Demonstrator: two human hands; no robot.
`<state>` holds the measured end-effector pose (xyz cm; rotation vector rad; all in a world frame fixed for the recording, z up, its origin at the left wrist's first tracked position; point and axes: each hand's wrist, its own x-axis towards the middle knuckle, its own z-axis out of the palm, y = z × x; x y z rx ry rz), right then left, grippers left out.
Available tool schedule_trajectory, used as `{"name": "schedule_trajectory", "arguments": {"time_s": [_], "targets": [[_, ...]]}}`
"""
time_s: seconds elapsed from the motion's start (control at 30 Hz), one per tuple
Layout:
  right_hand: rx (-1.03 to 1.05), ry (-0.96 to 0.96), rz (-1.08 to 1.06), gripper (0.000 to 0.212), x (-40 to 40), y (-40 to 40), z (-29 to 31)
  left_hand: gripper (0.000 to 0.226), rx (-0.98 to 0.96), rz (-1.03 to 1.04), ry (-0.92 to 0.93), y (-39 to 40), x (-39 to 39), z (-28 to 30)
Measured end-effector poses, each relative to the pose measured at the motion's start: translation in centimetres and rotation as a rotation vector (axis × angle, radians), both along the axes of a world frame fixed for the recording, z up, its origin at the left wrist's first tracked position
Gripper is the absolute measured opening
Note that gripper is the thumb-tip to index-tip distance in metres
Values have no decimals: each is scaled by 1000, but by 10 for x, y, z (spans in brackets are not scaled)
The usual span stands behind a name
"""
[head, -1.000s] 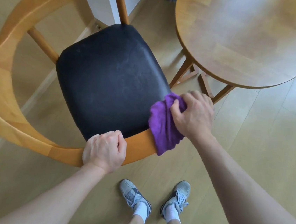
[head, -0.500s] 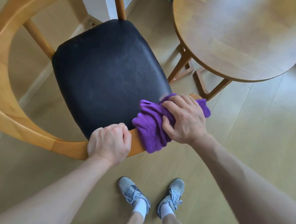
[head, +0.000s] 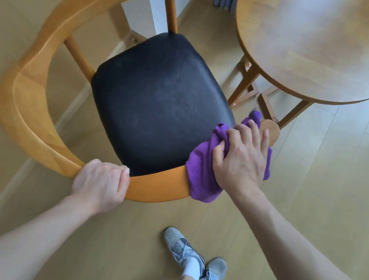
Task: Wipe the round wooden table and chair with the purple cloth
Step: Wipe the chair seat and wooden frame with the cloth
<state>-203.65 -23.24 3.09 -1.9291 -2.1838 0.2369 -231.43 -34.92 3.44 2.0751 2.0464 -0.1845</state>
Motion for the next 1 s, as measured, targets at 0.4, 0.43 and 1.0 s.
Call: {"name": "schedule_trajectory", "arguments": {"time_s": [0.4, 0.43, 1.0], "targets": [[-66, -42, 747, 35, 23, 6, 5, 41, 91, -232, -25, 9, -9, -1], [-45, -42, 671, 34, 31, 13, 5, 42, 90, -231, -27, 9, -10, -3], [-11, -3, 303, 31, -30, -35, 0, 45, 33, -213, 22, 7, -14, -7]]}}
